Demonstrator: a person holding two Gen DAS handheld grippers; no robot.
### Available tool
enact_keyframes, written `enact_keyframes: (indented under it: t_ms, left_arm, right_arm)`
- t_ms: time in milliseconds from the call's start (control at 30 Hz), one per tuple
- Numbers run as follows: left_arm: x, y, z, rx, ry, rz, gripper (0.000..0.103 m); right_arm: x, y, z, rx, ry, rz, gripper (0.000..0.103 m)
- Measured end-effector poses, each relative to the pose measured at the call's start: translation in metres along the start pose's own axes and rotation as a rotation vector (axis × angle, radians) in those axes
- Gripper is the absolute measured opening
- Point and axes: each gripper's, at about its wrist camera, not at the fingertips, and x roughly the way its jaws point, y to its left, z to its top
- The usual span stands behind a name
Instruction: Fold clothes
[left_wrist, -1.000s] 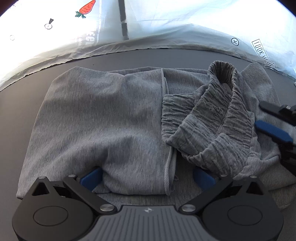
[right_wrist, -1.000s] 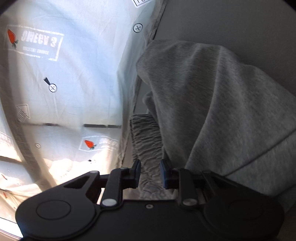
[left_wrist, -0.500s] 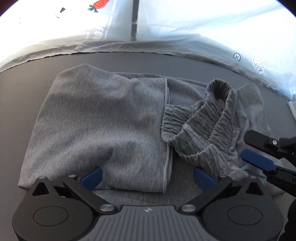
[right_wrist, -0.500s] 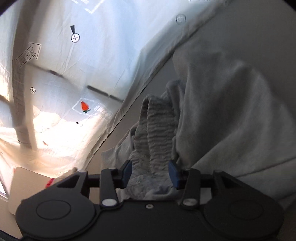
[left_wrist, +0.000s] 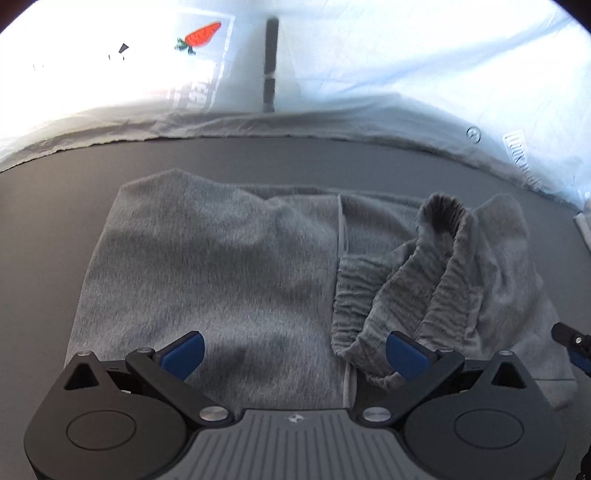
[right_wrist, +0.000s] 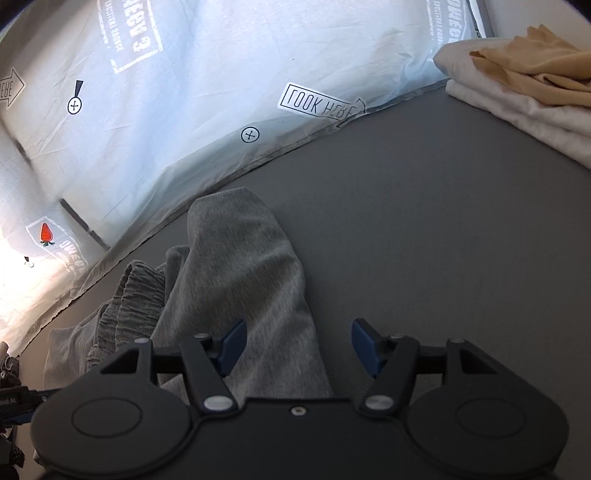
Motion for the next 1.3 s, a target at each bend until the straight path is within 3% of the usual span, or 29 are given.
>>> enact_keyframes:
  t_ms: [133, 200, 233, 300, 433, 600, 767, 1033, 1300]
  left_arm:
    - [0.012, 0.002, -0.008, -0.012, 0.022, 0.034, 0.103]
    - [0.013, 0.002, -0.011, -0.003, 0.018, 0.038, 0.103]
    - [0.014, 0.002, -0.011, -0.008, 0.018, 0.035, 0.103]
    - [0.016, 0.004, -0.012, -0.023, 0.018, 0.026, 0.103]
    - [0.016, 0.005, -0.012, -0.016, 0.021, 0.017, 0.103]
    - [0.013, 0.007, -0.007, -0.003, 0.091, 0.023, 0.103]
    - [0.004, 0.015, -0.018, 0.057, 0.095, 0.1, 0.103]
    - [-0.022, 0.052, -0.026, 0.03, 0.043, 0.024, 0.103]
    - [-0.024, 0.097, -0.024, 0.011, -0.01, 0.052, 0.103]
  right_arm:
    - [0.004, 0.017, -0.005, -0.086, 0.0, -0.017, 0.057]
    - [0.006, 0.021, -0.006, -0.122, 0.022, 0.012, 0.029]
    - [0.006, 0.023, -0.006, -0.129, 0.028, 0.027, 0.027]
    - [0.006, 0.021, -0.005, -0.093, 0.025, 0.053, 0.011]
    - [-0.002, 0.014, 0.001, 0.014, 0.01, 0.123, 0.008]
    - [-0.024, 0.015, 0.014, 0.135, -0.016, 0.194, 0.008]
    - [-0.044, 0.05, 0.017, 0.075, -0.07, 0.266, 0.007]
    - [-0.057, 0.119, 0.018, -0.051, -0.108, 0.344, 0.007]
    - [-0.044, 0.177, 0.005, -0.027, -0.057, 0.43, 0.007]
